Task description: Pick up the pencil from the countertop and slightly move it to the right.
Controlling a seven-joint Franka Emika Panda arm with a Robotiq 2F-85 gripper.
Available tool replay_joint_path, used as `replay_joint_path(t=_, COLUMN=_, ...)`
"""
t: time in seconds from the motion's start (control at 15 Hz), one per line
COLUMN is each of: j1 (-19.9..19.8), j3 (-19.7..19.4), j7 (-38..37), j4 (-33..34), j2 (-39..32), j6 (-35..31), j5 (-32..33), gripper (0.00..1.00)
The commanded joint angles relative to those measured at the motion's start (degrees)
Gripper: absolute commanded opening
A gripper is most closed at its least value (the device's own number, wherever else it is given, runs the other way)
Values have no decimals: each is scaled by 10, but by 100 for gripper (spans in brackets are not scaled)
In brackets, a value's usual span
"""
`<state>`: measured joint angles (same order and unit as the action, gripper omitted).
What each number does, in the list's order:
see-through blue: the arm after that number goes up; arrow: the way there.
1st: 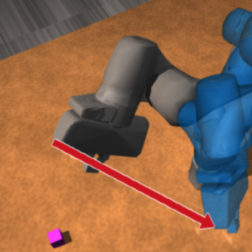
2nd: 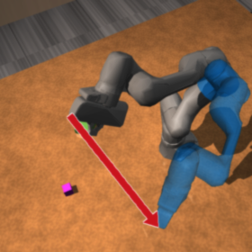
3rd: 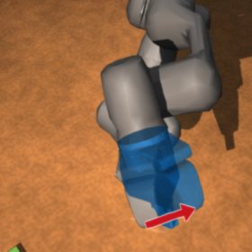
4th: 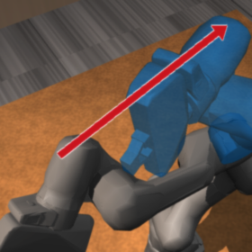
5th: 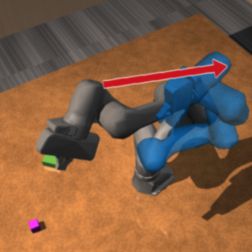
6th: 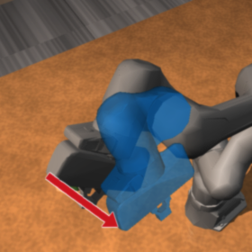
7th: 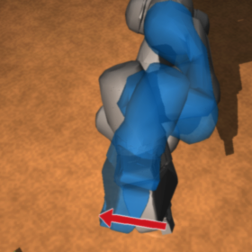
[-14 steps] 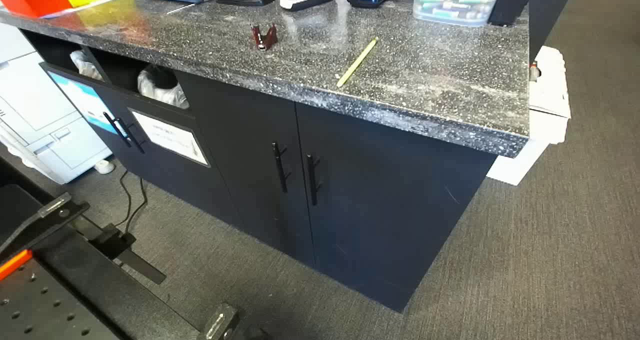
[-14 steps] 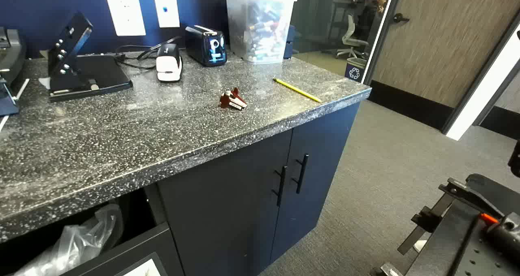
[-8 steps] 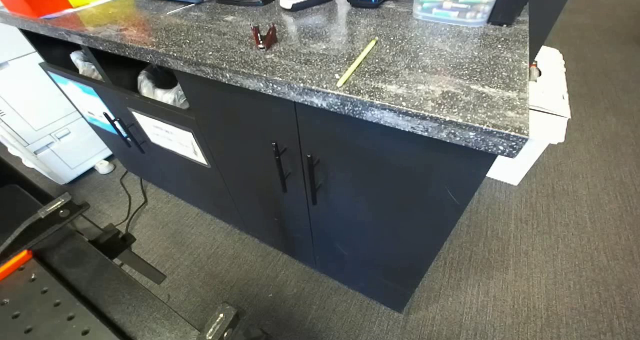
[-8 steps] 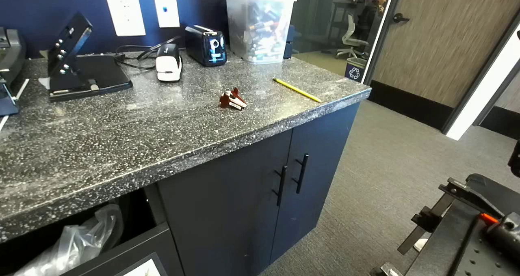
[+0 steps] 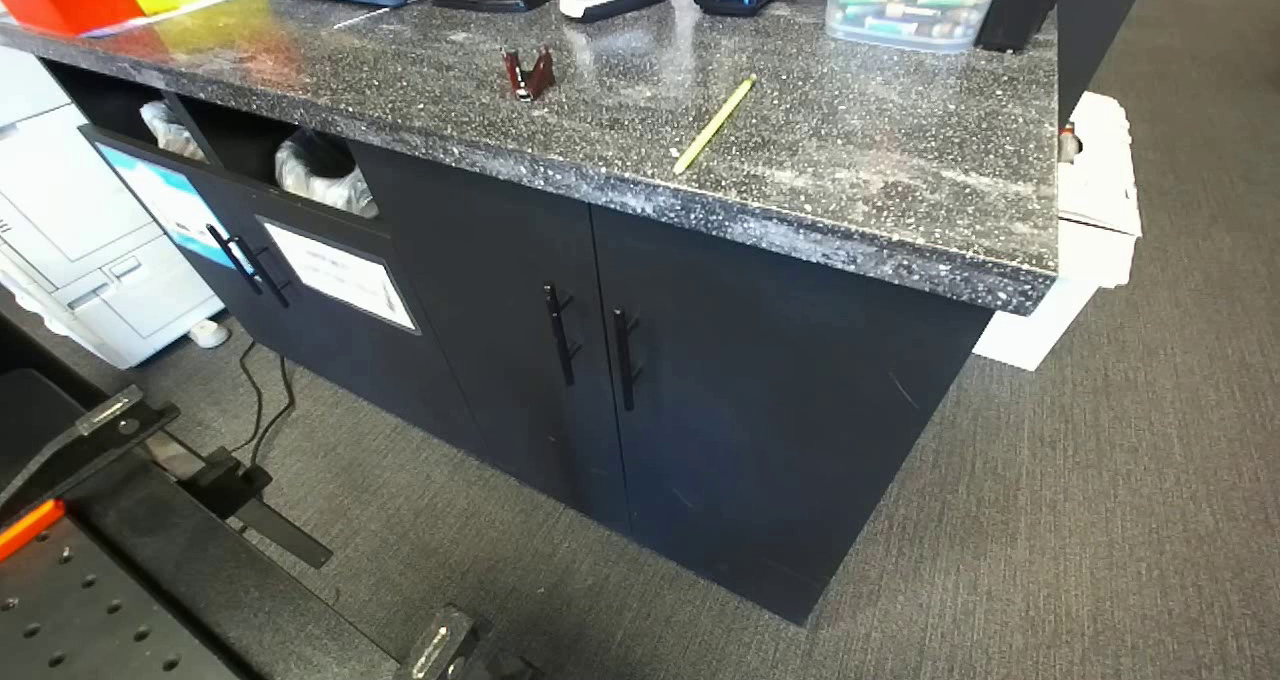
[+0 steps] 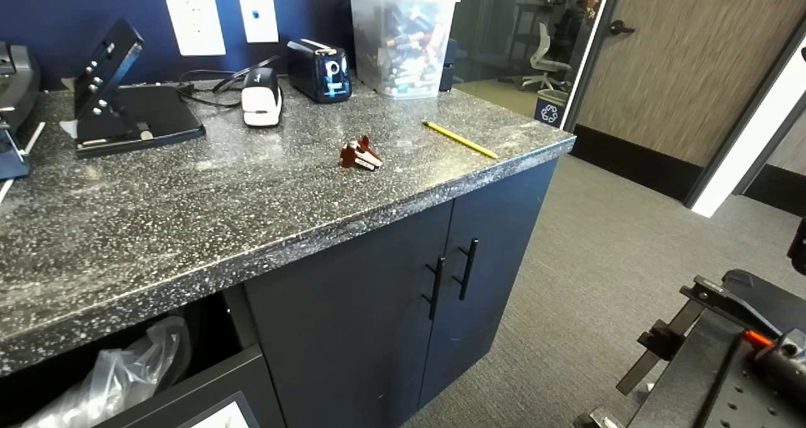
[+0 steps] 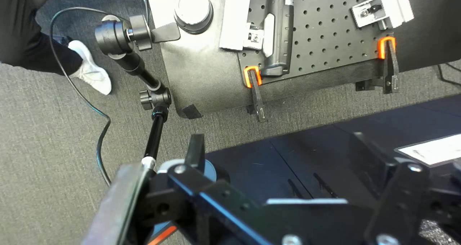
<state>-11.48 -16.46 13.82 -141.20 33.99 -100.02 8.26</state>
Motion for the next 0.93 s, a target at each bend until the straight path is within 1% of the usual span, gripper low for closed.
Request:
replay_joint_path(t=0.0, j1=10, j3=23, j7=-30, j4=26, j2=-42, j6=-13, j5=-8, gripper=100)
replay_joint_path(t=0.13, j1=24, j3=33, j7=-53, j4=79, j2=-120, j6=-37, j5=-20, gripper=100)
replay_joint_path(t=0.2, j1=27, j3=42, j7=-66, j4=99, j2=-148, j6=-51, j5=-13, gripper=100)
replay_joint_path(t=0.33, j1=35, j3=54, j7=-79, j4=147, j2=-210, j6=-59, j5=-8, gripper=100)
replay_joint_path(t=0.6, j1=48, j3=69, j7=-71, j4=257, j2=-353, j6=-92, j5=-28, gripper=100)
replay_joint_path(t=0.87, j1=48, j3=88, j7=-79, j4=366, j2=-495, j6=-142, j5=-58, gripper=100)
